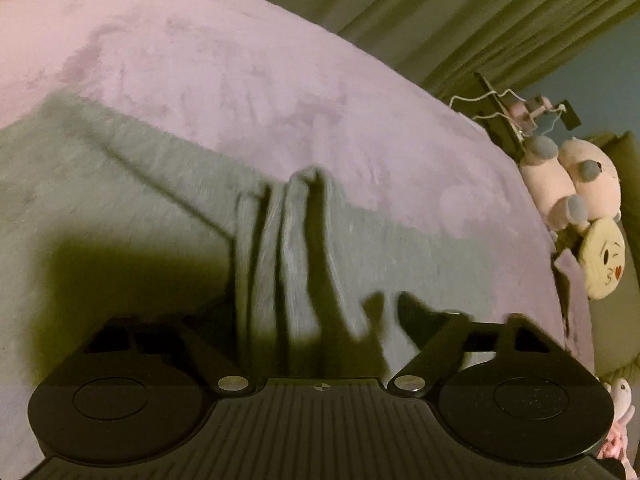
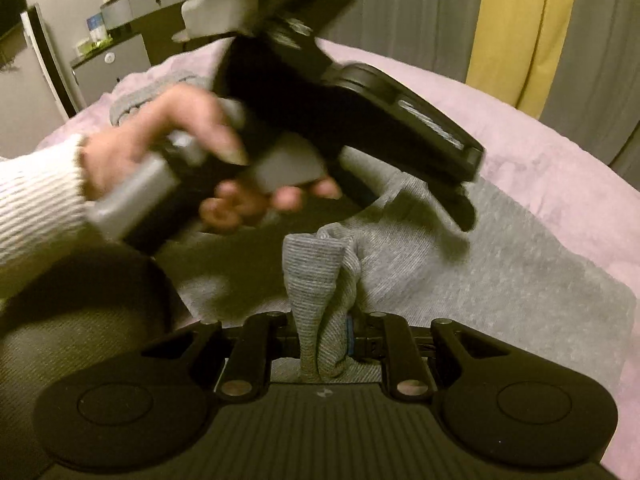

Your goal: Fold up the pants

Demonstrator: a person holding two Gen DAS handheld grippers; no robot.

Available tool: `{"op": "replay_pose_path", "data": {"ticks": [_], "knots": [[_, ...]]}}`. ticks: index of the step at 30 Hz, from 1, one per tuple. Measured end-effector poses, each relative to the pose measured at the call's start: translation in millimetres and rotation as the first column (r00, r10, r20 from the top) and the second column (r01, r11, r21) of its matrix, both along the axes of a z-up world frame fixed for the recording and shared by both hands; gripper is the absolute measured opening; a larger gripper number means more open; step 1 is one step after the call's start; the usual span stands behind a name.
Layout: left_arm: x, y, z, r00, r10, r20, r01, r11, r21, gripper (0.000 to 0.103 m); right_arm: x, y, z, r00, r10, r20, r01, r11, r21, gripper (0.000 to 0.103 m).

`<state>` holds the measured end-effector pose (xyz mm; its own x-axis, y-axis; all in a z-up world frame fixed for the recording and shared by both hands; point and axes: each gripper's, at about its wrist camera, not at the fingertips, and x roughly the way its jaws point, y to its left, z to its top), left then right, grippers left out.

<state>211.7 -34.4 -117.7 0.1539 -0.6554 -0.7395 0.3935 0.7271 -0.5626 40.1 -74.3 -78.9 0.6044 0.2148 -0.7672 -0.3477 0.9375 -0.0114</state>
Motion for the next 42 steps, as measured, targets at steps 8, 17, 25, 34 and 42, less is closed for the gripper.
{"op": "replay_pose_path", "data": {"ticks": [8,17,25,34,42], "knots": [[-17,-36,21,0.990,-0.135,0.041,0.139,0.985,-0.099,0.025,-25,-32,8,0.997,-0.075,-0.018,0.076,0.995,0.057,0.017],[-19,-69,29,0.970,-0.241,-0.016,0.227,0.932,-0.282,0.028,-53,-52,48,0.989,-0.148,-0.016,0.148,0.987,0.054,0.017],[0,3,-23,0.996,-0.063,-0.068,0.059,0.996,-0.068,0.023,-15,-3,-9,0.996,-0.047,-0.076,0.044,0.998,-0.038,0.017],[0,15,16,0.994,-0.077,0.074,0.087,0.985,-0.150,0.018,1,30,-15,0.998,-0.053,-0.032,0.052,0.998,-0.041,0.017],[1,67,26,0.991,0.014,0.135,-0.005,0.998,-0.064,0.018,23,64,-5,0.999,0.032,0.022,-0.032,0.999,-0.005,0.017]]}}
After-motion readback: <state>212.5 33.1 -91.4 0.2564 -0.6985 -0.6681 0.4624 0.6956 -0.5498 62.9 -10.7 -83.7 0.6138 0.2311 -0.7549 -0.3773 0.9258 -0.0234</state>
